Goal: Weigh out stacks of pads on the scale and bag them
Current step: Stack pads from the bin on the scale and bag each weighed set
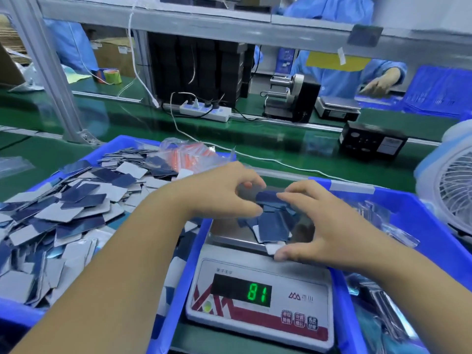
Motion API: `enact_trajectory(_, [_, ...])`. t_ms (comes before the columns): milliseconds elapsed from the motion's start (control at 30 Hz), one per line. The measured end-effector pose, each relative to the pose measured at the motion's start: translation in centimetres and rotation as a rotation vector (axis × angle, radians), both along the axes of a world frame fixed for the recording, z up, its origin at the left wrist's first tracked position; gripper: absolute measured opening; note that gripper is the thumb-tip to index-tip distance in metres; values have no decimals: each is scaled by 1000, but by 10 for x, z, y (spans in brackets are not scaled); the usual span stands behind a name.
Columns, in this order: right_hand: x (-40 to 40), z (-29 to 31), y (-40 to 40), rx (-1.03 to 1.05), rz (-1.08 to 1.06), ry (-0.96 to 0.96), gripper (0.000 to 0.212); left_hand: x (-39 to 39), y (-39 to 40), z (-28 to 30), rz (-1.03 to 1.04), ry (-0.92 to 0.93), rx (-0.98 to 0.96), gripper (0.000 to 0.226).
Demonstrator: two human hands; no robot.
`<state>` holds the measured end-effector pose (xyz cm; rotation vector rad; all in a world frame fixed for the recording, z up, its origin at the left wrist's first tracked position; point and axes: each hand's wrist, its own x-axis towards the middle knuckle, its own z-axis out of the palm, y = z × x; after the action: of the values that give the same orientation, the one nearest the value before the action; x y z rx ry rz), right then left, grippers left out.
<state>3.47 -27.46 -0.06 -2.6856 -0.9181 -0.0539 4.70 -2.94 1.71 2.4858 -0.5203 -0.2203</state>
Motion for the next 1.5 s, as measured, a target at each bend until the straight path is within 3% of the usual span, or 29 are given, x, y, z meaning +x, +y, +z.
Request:
enact_trajectory(133, [2,-3,0,-91,-16,32,132,-8,-9,5,-20,72,131,82])
enact_trajectory(233, [3,-5,5,-103,-16,19,117,-11,-18,4,-23,81,296,113])
enact_trajectory(300, [3,-5,8,-93,1,1,103,-13,-23,1,-31,62,364,119])
enact_trajectory(467, [3,-2,8,-42,37,36,91,-14,-29,-3,-50,39,390,95])
enact_trajectory(933, [1,-2,6,-9,35,64,77,-8,-22,0,-121,-101,301,72])
enact_trajectory(1167, [1,-4,7,-23,58,33,85,-10,-21,3,-149,-39,164,39])
enact_trajectory(1367, [-1,-7,8,2,38,33,83,-5,-20,0,-102,-11,70,48])
enact_trajectory(1500, [-2,-7,9,15,23,52,85,-2,-25,-6,-123,-24,53,40])
